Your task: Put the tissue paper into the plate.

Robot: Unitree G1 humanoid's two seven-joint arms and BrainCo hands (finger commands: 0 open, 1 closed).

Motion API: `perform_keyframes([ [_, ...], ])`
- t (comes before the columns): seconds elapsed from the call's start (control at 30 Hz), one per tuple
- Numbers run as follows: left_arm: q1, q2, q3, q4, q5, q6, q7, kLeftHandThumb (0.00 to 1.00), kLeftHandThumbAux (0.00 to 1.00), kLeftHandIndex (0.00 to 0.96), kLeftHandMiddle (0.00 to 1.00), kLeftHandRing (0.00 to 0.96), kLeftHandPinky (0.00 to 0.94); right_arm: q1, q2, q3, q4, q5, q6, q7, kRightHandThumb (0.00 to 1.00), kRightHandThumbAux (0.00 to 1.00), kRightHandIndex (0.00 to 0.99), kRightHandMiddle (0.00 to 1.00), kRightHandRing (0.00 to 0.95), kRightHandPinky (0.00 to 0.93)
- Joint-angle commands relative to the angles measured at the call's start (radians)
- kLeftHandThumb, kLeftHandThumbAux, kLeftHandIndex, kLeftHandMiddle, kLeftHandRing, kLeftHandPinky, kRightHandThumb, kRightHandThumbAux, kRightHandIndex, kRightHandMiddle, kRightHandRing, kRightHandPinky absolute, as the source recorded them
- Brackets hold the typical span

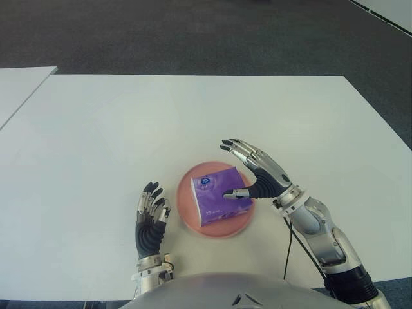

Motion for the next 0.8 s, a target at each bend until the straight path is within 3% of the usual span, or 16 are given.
perform_keyframes([
  [0.03,0.013,-0.071,-0.009,0.043,-0.023,0.034,-0.001,0.258,0.635,0.127,0.154,0.18,0.208,0.068,-0.002,-0.065,-0.098,0.093,0.084,0.06,0.11,0.288,0.0,0.0,0.0,0.0],
  [0.17,0.015,-0.07,-0.012,0.042,-0.021,0.037,0.003,0.252,0.625,0.139,0.146,0.166,0.193,0.089,0.028,-0.097,-0.138,0.159,0.163,0.081,0.095,0.271,0.0,0.0,0.0,0.0],
  [0.23,0.015,-0.07,-0.013,0.042,-0.021,0.036,0.005,0.254,0.624,0.145,0.145,0.163,0.192,0.085,0.042,-0.125,-0.103,0.209,0.171,0.072,0.085,0.274,0.0,0.0,0.0,0.0],
  [0.37,0.014,-0.07,-0.015,0.045,-0.024,0.028,0.005,0.259,0.622,0.153,0.142,0.157,0.181,0.014,0.072,-0.182,0.136,0.316,0.091,0.03,0.044,0.29,0.0,0.0,0.0,0.0],
  [0.47,0.012,-0.07,-0.015,0.05,-0.025,0.025,0.006,0.255,0.622,0.156,0.141,0.153,0.177,0.0,0.094,-0.2,0.212,0.358,0.065,0.016,0.015,0.3,0.0,0.0,0.0,0.0],
  [0.63,0.004,-0.06,-0.012,0.063,-0.018,0.02,0.003,0.235,0.615,0.156,0.141,0.149,0.174,0.067,0.206,-0.267,0.197,0.567,0.187,0.016,0.013,0.336,0.014,0.008,0.0,0.002],
  [0.8,0.009,-0.051,-0.015,0.047,-0.013,0.023,-0.002,0.231,0.617,0.163,0.144,0.149,0.175,0.165,0.265,-0.293,0.198,0.663,0.186,0.022,0.065,0.393,0.061,0.066,0.047,0.068],
])
